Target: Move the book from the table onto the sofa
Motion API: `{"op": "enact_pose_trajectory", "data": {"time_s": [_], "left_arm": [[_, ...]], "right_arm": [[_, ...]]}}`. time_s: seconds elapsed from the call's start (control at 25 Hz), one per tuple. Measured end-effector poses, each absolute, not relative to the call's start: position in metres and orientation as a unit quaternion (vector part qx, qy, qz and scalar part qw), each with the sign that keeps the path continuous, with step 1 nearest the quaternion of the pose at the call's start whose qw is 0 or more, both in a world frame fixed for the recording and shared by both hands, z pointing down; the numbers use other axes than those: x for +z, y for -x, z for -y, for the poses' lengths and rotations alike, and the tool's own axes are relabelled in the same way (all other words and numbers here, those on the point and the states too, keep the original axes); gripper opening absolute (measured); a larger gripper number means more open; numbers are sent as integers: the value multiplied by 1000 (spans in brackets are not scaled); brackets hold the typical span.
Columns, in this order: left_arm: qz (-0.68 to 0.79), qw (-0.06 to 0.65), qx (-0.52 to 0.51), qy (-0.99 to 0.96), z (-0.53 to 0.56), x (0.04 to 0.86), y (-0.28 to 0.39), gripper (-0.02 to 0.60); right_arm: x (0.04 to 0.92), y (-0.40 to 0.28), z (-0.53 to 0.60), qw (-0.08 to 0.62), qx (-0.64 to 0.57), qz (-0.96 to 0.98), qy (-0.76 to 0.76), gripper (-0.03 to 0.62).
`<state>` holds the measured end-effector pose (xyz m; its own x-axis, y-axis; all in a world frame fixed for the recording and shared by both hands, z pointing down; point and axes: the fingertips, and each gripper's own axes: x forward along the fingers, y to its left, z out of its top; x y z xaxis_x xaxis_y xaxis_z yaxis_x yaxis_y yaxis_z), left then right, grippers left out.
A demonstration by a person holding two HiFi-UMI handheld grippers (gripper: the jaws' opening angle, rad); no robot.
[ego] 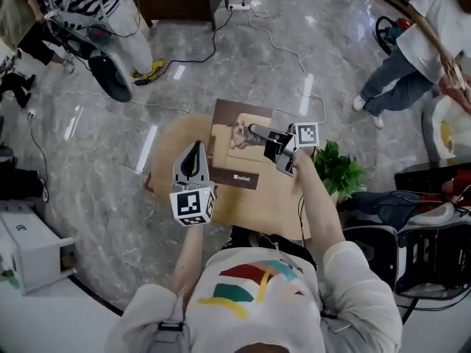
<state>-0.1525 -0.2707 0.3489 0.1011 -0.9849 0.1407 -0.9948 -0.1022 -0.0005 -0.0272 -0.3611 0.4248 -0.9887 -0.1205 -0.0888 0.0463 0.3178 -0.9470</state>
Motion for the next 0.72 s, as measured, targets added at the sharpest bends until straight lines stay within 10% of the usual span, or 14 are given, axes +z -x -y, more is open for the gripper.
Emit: {"op": "enact_pose_trajectory", "data": {"time_s": [0.72], "left_arm": [[822, -24, 53, -567, -12, 293, 119, 6]], "right_arm": [[354, 10, 165, 97, -553, -815, -143, 153]]}}
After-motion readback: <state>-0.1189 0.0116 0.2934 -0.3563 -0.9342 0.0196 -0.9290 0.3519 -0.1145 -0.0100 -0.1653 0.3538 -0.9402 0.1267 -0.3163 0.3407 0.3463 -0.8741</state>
